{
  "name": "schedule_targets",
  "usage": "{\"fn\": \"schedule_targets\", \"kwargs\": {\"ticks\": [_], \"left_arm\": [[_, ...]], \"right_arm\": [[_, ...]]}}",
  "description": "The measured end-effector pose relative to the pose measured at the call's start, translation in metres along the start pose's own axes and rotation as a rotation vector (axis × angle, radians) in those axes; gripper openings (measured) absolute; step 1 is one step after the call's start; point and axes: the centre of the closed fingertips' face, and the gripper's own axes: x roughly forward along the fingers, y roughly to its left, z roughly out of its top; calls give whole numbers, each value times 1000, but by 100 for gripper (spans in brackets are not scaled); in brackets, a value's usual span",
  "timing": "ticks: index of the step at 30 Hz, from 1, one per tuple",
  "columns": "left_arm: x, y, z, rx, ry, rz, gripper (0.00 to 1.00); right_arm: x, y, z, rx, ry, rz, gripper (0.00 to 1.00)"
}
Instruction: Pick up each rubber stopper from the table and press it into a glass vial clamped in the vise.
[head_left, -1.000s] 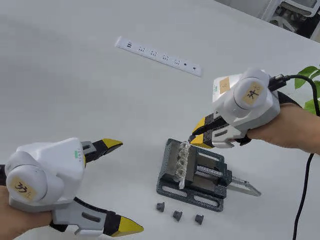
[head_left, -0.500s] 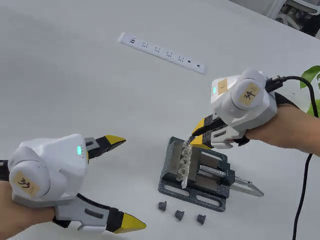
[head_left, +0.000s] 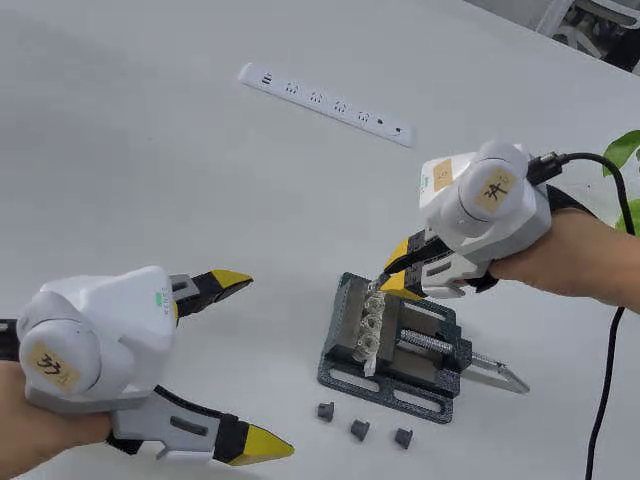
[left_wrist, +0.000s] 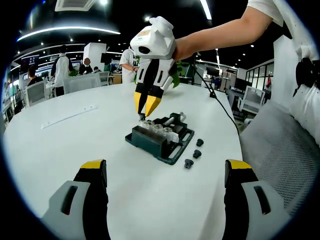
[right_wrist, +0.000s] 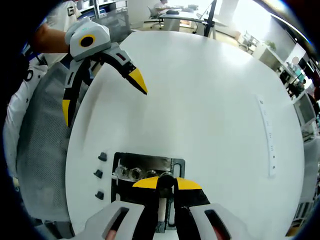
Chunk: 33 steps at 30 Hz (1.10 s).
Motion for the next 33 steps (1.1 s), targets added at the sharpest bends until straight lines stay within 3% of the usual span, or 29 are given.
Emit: {"fn": "schedule_targets", "kwargs": {"ticks": [33], "left_arm": [[0, 3, 2, -10, -14, 6, 98]], "right_arm": [[3, 0, -1, -7, 49, 30, 5]]}}
